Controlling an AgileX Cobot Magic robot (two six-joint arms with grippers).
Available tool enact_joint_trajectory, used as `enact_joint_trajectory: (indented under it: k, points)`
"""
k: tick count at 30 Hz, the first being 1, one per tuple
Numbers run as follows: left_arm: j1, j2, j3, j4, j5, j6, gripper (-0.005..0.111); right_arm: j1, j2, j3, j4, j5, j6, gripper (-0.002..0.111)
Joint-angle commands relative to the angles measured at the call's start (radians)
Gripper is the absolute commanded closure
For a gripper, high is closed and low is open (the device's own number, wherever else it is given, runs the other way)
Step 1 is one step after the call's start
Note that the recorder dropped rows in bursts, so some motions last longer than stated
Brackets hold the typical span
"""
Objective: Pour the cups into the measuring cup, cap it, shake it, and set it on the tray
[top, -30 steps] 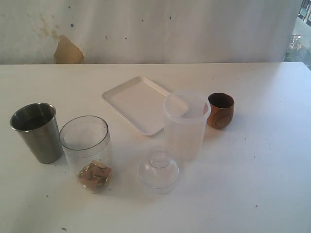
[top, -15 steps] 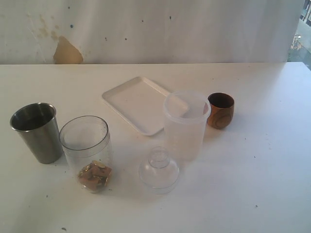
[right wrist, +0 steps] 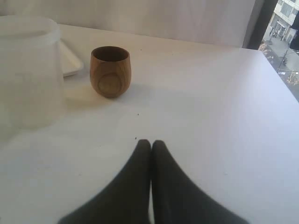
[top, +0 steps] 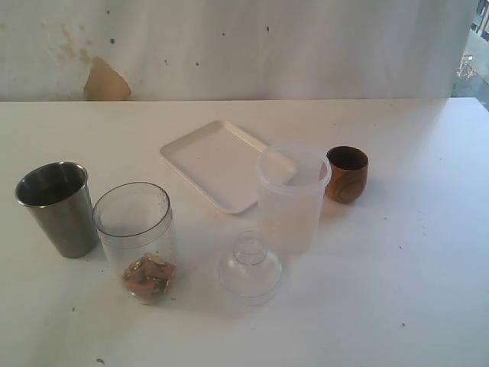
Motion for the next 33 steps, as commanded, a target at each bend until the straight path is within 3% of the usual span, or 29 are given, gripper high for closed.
enact_joint_trajectory:
  k: [1,9,14,19,33]
  points:
    - [0.002,-0.004,0.000,-0.007,-0.012,-0.024,0.003,0.004,-0.006,0.006,-0.004,-0.007,-0.008,0.108]
    - [0.002,0.147,0.000,0.040,-0.061,-0.044,0.002,0.004,-0.006,0.006,-0.004,-0.007,-0.008,0.108]
    - [0.002,0.346,0.000,0.174,-0.076,-0.130,0.002,0.004,-0.006,0.006,-0.004,-0.007,-0.008,0.108]
    - [0.002,0.558,0.000,0.379,-0.227,-0.214,0.002,0.004,-0.006,0.006,-0.004,-0.007,-0.008,0.108]
    - [0.002,1.113,0.000,0.451,-0.586,-0.096,0.002,0.004,-0.006,0.006,-0.004,-0.007,-0.010,0.108]
